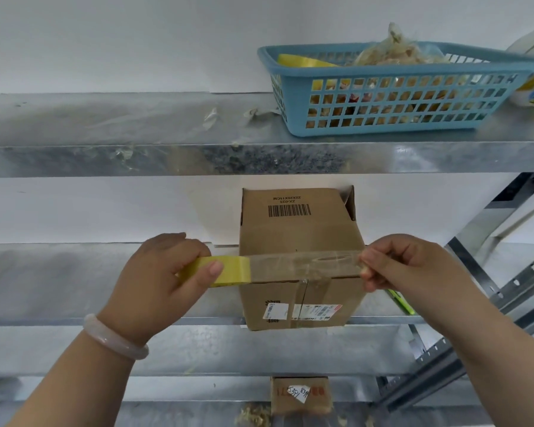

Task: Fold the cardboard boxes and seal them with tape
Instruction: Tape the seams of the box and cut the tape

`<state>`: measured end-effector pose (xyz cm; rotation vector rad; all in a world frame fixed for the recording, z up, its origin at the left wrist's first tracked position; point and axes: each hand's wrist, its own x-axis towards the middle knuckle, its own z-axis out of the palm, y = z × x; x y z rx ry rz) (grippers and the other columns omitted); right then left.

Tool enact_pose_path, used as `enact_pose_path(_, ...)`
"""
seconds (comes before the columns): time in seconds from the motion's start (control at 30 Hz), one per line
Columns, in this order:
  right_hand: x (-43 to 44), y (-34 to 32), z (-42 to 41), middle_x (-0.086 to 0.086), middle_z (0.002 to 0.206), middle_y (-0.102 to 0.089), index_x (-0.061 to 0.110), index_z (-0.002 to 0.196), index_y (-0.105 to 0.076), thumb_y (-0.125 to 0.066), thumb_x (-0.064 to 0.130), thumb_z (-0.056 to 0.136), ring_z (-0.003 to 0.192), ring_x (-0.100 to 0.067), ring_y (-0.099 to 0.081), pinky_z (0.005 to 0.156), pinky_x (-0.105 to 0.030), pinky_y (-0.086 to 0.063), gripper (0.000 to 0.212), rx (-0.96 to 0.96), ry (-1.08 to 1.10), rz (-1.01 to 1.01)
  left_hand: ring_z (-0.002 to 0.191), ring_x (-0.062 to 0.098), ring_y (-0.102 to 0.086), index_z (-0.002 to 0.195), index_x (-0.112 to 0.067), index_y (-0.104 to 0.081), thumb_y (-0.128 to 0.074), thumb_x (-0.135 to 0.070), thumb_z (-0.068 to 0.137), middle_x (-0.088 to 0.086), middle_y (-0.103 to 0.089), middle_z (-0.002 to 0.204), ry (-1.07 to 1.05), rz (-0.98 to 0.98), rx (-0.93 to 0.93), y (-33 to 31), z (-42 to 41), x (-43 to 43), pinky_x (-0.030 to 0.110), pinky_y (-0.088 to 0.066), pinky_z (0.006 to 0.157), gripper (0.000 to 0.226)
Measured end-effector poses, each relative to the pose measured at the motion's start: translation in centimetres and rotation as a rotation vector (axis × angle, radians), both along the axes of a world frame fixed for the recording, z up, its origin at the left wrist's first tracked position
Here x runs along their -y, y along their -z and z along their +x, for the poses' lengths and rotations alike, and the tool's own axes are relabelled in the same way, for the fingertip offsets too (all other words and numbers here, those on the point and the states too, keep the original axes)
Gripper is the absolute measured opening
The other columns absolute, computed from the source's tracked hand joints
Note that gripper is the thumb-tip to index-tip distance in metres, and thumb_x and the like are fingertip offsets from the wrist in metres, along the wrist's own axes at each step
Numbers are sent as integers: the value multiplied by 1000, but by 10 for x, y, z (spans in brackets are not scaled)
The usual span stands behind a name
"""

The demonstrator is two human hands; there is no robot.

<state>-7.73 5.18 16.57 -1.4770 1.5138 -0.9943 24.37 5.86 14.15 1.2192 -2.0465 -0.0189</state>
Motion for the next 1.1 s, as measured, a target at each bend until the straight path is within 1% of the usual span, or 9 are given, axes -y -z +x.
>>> enact_pose_path(0.13,5,12,-14,-5,69,-72,10,80,-69,-64,15,90,67,-24,-72,82,-44,-58,12,34,94,18,57,10,-43,67,-24,-47,-40,-38,94,-13,-43,59,0,18,19,-1,-1,4,30,-32,54,31)
enact_pose_path(0.23,8,15,-24,-5,69,-72,9,82,-70,-65,16,90,66,-23,-72,77,-38,-58,12,6,95,25,55,11,-45,64,-26,-49,-48,-48,86,-11,-44,56,-34,78,8,3,3,5,29,-34,51,31)
enact_pose_path(0.33,9,20,-31,-4,68,-72,10,82,-71,-66,15,91,64,-22,-72,72,-34,-60,11,20,122,38,49,10,-43,60,-23,-53,-51,-59,81,-13,-40,53,-156,0,169,7,2,6,23,-33,47,42)
enact_pose_path(0.47,12,30,-40,-5,69,-72,10,83,-71,-66,17,89,66,-24,-72,80,-42,-58,11,29,130,84,48,12,-42,62,-20,-54,-37,-67,88,-13,-40,53,-143,-32,260,15,3,11,24,-36,50,55)
enact_pose_path(0.57,13,35,-46,-5,69,-72,9,83,-71,-66,17,90,65,-23,-71,84,-46,-57,12,52,154,103,55,10,-44,65,-28,-49,-34,-66,90,-8,-44,57,-34,92,87,26,7,13,26,-36,54,49)
enact_pose_path(0.7,12,41,-50,-5,67,-71,8,84,-71,-66,15,89,62,-22,-70,84,-47,-57,11,81,170,120,61,12,-48,69,-29,-52,-48,-66,80,-5,-52,68,-20,282,-130,29,12,14,16,-34,53,39)
enact_pose_path(0.83,12,46,-51,-5,67,-71,9,83,-71,-66,18,89,65,-24,-72,86,-47,-57,11,65,184,119,52,11,-45,60,-31,-51,-53,-60,76,-7,-46,55,-137,123,79,31,7,15,26,-36,48,33)
enact_pose_path(0.9,12,48,-54,-4,68,-72,10,83,-71,-66,19,89,65,-23,-72,86,-49,-56,12,43,185,113,49,13,-43,60,-22,-56,-50,-62,77,-11,-44,54,-219,14,236,32,6,16,23,-33,49,44)
enact_pose_path(1.1,20,51,-58,-4,70,-72,9,85,-71,-65,20,91,67,-22,-72,81,-42,-58,14,-9,142,124,49,16,-44,62,-19,-58,-37,-72,83,-8,-46,54,-244,-39,307,42,8,21,25,-35,52,61)
